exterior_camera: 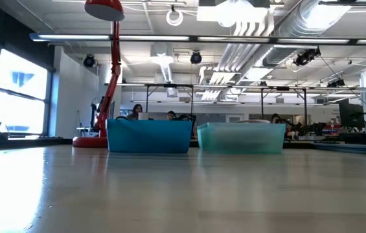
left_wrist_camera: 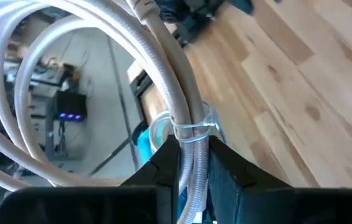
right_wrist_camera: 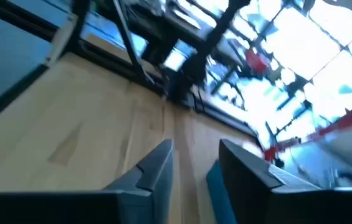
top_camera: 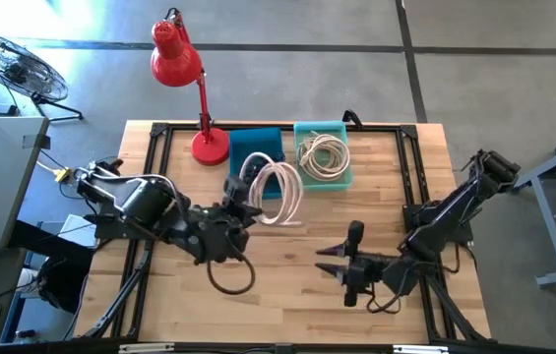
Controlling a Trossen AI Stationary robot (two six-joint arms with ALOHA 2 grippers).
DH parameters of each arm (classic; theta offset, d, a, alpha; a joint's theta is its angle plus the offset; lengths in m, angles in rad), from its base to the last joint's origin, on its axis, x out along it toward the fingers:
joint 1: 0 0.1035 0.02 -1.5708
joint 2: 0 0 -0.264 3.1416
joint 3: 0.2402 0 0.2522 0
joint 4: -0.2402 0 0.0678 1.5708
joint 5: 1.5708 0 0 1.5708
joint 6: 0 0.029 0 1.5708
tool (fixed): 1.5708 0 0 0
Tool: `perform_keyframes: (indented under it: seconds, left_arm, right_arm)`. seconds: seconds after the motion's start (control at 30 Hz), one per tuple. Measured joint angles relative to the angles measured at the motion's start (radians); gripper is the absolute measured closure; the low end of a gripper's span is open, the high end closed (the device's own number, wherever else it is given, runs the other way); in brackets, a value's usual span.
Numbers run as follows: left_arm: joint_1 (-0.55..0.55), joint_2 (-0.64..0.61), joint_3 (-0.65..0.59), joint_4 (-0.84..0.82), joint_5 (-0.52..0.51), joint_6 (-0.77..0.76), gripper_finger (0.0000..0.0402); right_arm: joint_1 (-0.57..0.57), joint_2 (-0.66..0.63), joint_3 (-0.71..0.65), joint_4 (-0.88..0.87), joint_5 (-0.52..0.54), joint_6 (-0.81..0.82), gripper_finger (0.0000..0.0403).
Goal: Pick & Place USB Port
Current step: Put the white hdmi cable into the green bin
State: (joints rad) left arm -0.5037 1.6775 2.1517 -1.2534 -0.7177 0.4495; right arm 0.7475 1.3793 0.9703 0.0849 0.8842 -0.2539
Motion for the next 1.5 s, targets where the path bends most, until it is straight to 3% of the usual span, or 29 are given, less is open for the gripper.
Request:
perform_keyframes:
  seconds: [0.1,0.2,0.33,0.43,0.53,0.73,0.93,1.17,1.5]
  left_arm:
    - [0.000,0.003,-0.021,0.002,0.032,0.034,0.0352]
    - [0.001,0.003,-0.057,0.023,0.083,0.084,0.0352]
    - [0.000,0.001,-0.081,0.087,0.213,0.155,0.0352]
    - [0.000,0.002,-0.088,0.108,0.279,0.195,0.0352]
    - [0.000,0.001,-0.088,0.108,0.343,0.224,0.0352]
    - [0.000,0.001,-0.088,0.073,0.373,0.247,0.0352]
    - [0.000,0.001,-0.088,-0.012,0.349,0.201,0.0352]
    - [0.031,0.001,-0.088,-0.005,0.371,0.225,0.0352]
    - [0.133,0.001,-0.087,0.006,0.465,0.243,0.0352]
  right_arm:
    - [0.001,-0.002,0.000,0.082,-0.021,-0.111,0.0246]
    - [0.000,-0.001,0.000,0.164,0.038,-0.251,0.0210]
    - [-0.002,-0.001,0.000,0.269,0.137,-0.575,0.0176]
    - [-0.015,-0.001,0.000,0.306,0.128,-0.776,0.0168]
    - [-0.035,0.001,0.000,0.337,0.120,-0.900,0.0169]
    - [-0.095,0.033,-0.001,0.452,0.131,-1.052,0.0195]
    - [-0.097,0.046,-0.001,0.617,0.210,-1.259,0.0242]
    - [-0.132,0.048,-0.001,0.569,0.013,-1.314,0.0272]
    - [-0.193,0.047,-0.001,0.682,0.023,-1.432,0.0266]
